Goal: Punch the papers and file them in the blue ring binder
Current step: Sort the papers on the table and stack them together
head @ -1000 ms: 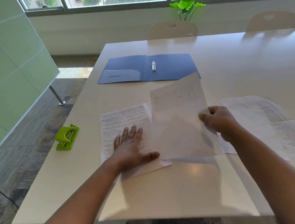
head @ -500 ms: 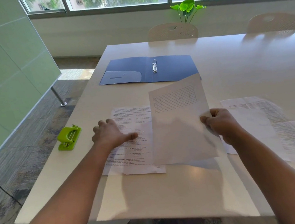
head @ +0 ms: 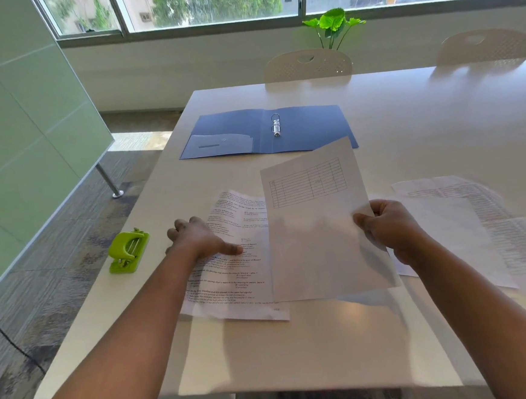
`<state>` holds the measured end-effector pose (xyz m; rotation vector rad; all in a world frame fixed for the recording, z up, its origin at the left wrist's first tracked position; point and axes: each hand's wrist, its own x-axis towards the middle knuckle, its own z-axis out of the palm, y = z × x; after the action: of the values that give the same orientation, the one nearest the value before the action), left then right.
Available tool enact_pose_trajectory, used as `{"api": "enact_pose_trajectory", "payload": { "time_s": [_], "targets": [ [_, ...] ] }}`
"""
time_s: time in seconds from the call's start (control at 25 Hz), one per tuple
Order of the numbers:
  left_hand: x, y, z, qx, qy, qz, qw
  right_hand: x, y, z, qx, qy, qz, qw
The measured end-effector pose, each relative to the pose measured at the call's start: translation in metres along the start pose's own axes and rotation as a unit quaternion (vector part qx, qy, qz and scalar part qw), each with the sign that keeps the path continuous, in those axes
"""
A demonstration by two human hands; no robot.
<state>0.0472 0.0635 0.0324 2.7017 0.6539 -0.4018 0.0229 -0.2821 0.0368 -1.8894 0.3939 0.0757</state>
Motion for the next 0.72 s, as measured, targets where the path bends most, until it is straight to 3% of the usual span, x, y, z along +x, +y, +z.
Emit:
{"api": "enact_pose_trajectory", "payload": {
  "time_s": [0.16,0.4,0.56,0.72],
  "targets": [
    [-0.008,-0.002,-0.012,-0.111,-0.01,0.034,0.993,-0.002,0.001,0.002,0.003,0.003,-0.007,1.0],
    [-0.053,0.028,-0.059,-0.205,0.093,0.188,0.956,-0.012,-0.006,0.01,0.033,0.039,-0.068,0.996],
    [-0.089,0.058,-0.081,-0.222,0.159,0.292,0.917,-0.023,-0.025,0.021,0.083,0.0,-0.104,0.991],
    [-0.109,0.084,-0.073,-0.233,0.145,0.356,0.893,-0.035,-0.037,0.034,0.125,-0.057,-0.134,0.981]
  ]
}}
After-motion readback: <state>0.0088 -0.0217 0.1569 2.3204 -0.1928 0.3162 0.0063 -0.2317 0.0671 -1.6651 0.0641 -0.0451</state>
